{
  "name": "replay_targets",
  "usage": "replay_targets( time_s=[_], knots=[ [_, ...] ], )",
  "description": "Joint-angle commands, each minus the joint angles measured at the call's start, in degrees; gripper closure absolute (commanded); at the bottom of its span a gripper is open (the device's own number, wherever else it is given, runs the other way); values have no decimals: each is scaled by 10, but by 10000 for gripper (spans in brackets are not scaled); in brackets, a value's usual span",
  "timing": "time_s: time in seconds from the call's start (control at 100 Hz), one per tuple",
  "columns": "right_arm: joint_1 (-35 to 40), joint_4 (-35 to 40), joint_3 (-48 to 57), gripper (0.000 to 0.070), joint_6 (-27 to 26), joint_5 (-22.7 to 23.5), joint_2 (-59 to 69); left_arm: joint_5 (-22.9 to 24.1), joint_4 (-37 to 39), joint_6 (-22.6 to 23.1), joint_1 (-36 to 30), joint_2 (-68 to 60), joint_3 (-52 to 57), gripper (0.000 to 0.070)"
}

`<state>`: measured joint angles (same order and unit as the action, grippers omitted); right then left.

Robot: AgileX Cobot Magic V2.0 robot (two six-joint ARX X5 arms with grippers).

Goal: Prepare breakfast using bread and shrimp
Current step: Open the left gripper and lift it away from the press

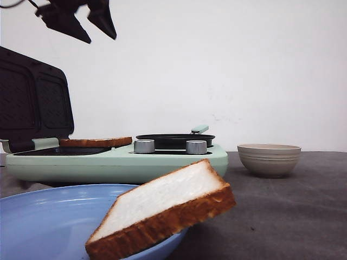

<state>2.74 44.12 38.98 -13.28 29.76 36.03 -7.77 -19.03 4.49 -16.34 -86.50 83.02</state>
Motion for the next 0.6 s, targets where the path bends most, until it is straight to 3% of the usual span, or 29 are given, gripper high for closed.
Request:
replay_targets(
  time_s=[0.0,0.39,0.59],
  knots=[
    [2,-3,9,353,4,1,2,-13,-9,-8,0,10,9,310],
    [2,27,8,353,2,10,2,-73,-50,-37,24,92,0,311],
    [14,25,4,353,-11,18,2,-74,-31,-42,24,136,-57,311]
  ],
)
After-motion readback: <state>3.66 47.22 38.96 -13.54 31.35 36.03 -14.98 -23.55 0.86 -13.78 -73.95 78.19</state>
